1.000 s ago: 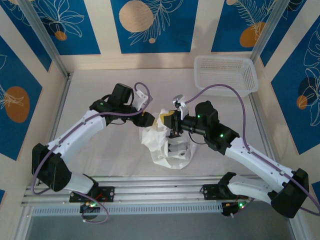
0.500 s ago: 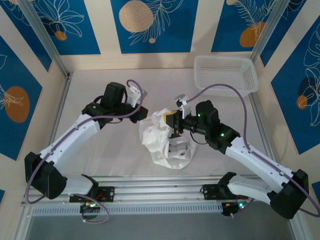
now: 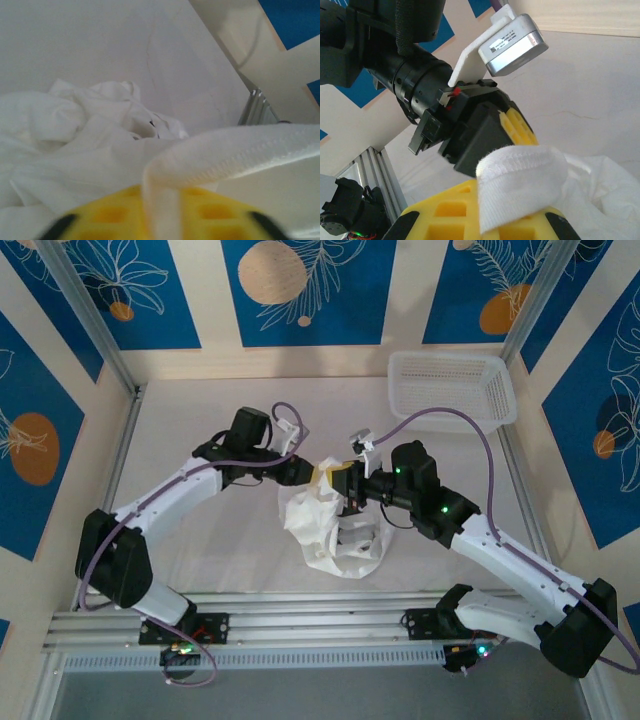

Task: Fold the inside-out t-shirt

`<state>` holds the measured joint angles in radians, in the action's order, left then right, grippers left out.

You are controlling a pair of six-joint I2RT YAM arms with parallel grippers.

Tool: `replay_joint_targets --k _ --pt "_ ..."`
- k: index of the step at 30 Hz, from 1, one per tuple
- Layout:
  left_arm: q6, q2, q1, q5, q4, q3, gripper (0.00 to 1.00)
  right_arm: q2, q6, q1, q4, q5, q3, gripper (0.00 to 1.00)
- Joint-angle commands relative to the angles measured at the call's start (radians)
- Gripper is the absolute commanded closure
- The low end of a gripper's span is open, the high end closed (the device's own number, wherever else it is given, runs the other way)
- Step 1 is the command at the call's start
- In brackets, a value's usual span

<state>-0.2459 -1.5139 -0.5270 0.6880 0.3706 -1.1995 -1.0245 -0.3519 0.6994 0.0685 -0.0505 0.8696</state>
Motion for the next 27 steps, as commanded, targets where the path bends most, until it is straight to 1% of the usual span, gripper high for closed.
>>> replay_joint_targets --k 1,4,6,8,11,12,14,16,17,18,20,21,22,23,24,26,27 --pt "-0.044 0.054 0.025 0.026 -0.054 -0.016 1.00 0.023 -0.003 -0.013 0.021 0.044 -0.014 1.00" --pt "-0.056 0.151 0.077 -0.056 -0.039 -0.024 1.00 0.021 0.000 -0.015 0.079 0.089 -0.055 1.00" --pt "-0.022 0.232 0.094 -0.176 -0.007 -0.033 1.00 -0.002 -0.006 -0.016 0.137 0.114 -0.081 1.00" --pt "0.027 0.280 0.094 -0.249 0.025 -0.039 1.00 -0.041 -0.031 -0.015 0.213 0.153 -0.085 1.00" --pt "0.057 0.314 0.094 -0.259 0.033 -0.012 1.00 -0.117 -0.086 -0.025 0.302 0.211 -0.059 1.00" --pt "0.058 0.320 0.094 -0.255 0.031 0.008 1.00 -0.135 -0.109 -0.033 0.323 0.231 -0.047 0.99" --pt "0.057 0.327 0.094 -0.269 0.035 0.041 1.00 -0.152 -0.151 -0.052 0.349 0.267 -0.022 0.88" --pt "0.057 0.329 0.094 -0.270 0.046 0.062 1.00 -0.142 -0.185 -0.074 0.343 0.282 -0.013 0.88" --pt "0.058 0.328 0.094 -0.252 0.044 0.073 1.00 -0.129 -0.192 -0.085 0.318 0.263 -0.017 0.87" --pt "0.058 0.328 0.094 -0.226 0.038 0.079 1.00 -0.112 -0.191 -0.092 0.278 0.229 -0.024 0.85" --pt "0.057 0.317 0.091 -0.171 0.029 0.080 1.00 -0.078 -0.173 -0.097 0.187 0.152 -0.051 0.84" --pt "0.057 0.309 0.088 -0.149 0.027 0.077 1.00 -0.062 -0.166 -0.097 0.141 0.113 -0.063 0.86" --pt "0.059 0.301 0.083 -0.138 0.024 0.070 1.00 -0.049 -0.162 -0.097 0.104 0.081 -0.073 0.93" --pt "0.060 0.298 0.079 -0.138 0.025 0.066 1.00 -0.040 -0.164 -0.097 0.076 0.060 -0.079 0.96" --pt "0.059 0.295 0.078 -0.152 0.024 0.060 1.00 -0.029 -0.175 -0.097 0.053 0.043 -0.083 0.97" --pt "0.052 0.292 0.078 -0.198 0.033 0.050 1.00 -0.010 -0.190 -0.095 -0.006 -0.026 -0.091 0.93" --pt "0.048 0.293 0.077 -0.240 0.046 0.040 1.00 0.000 -0.201 -0.092 -0.050 -0.071 -0.100 0.89"
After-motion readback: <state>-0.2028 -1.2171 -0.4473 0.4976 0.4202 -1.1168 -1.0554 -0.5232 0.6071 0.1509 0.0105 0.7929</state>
